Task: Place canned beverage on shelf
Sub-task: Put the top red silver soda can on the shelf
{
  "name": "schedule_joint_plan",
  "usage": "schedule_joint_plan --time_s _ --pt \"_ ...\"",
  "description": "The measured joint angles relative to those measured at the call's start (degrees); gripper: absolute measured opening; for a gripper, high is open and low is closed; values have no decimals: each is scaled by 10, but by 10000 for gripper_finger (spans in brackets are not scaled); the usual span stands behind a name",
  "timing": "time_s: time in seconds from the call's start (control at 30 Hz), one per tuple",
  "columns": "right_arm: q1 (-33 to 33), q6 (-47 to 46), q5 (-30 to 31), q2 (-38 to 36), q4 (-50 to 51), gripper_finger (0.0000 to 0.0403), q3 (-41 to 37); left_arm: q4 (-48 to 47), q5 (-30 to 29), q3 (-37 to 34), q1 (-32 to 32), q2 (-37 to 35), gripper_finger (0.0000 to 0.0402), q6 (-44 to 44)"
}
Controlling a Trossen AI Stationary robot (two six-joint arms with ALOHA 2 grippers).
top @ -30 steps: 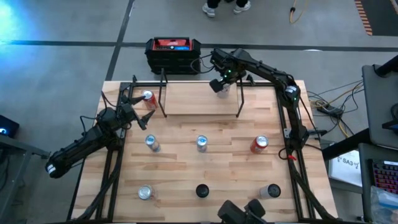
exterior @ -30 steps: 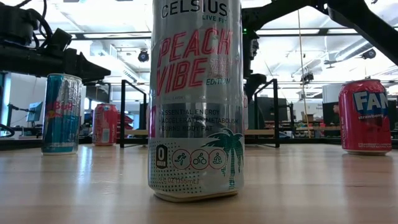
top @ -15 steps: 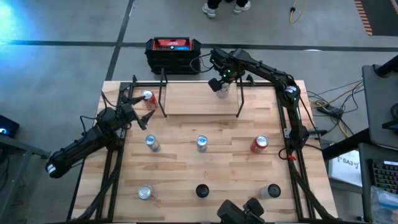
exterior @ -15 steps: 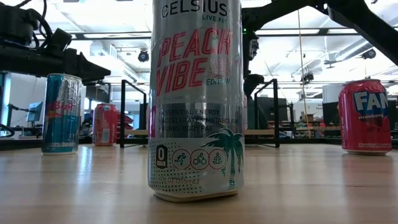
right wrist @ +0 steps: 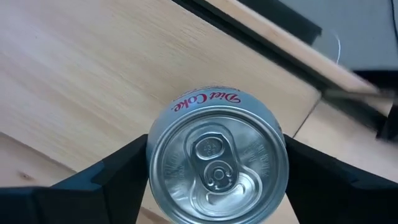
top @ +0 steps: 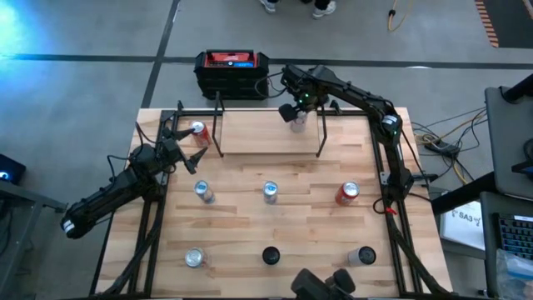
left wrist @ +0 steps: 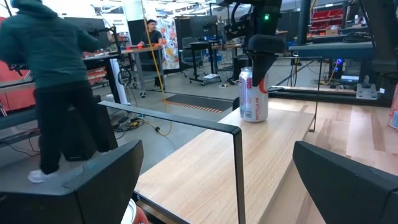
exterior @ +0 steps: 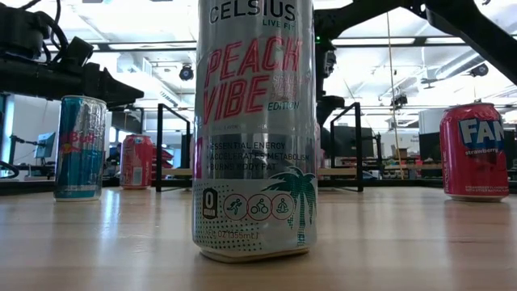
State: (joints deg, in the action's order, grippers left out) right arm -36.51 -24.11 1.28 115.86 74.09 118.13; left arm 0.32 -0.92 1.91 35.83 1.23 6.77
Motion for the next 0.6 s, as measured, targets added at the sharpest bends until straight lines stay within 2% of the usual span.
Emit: schedule_joint_plan --time_s 0.2,0.6 --pt "0 -83 2 0 51 306 12 0 0 0 0 0 398 0" --pt "1 -188 20 0 49 307 24 0 0 0 0 0 398 0"
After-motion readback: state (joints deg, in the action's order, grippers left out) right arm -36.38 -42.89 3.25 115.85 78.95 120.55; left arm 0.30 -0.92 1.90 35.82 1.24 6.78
